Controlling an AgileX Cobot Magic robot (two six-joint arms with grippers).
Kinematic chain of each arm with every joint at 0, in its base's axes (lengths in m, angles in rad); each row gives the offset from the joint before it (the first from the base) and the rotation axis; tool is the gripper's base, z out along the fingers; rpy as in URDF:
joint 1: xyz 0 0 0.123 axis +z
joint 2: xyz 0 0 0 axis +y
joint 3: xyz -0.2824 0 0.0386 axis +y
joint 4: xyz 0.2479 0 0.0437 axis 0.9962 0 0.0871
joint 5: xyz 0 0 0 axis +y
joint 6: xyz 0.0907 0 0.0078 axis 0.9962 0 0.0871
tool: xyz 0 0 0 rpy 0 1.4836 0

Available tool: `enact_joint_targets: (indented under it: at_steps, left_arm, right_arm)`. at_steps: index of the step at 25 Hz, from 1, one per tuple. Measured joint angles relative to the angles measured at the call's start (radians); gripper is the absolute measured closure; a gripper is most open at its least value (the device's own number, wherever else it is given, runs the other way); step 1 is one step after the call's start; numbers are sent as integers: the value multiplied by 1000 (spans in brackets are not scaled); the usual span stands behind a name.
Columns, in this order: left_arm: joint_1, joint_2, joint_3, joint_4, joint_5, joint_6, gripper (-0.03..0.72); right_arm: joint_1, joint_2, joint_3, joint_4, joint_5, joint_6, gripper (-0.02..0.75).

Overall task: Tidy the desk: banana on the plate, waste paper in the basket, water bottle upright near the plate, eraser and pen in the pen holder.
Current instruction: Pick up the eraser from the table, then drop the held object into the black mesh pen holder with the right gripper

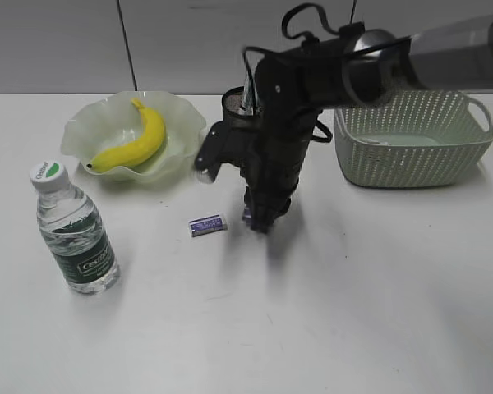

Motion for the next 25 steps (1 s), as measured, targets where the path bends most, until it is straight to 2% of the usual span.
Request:
enact_joint_targets:
  at_steps: [3,9,14,18,25]
  left_arm:
    - [0,0,0,0,0,0,379]
    - [0,0,0,1,0,0,379]
    - [0,0,0,-5,0,0,379]
    - [0,0,0,-4,0,0,379]
    - [0,0,0,-4,0,0,379]
  right_arm:
    - [-4,-60,-26,0,-70,59,542]
    - [-48,-149,-47,0,-442,219,542]
    - [-66,-118,-47,-1,-660,241,542]
    - [-87,-66,-47,2,-718,252,542]
    - [-127,-20,-47,2,-728,303,542]
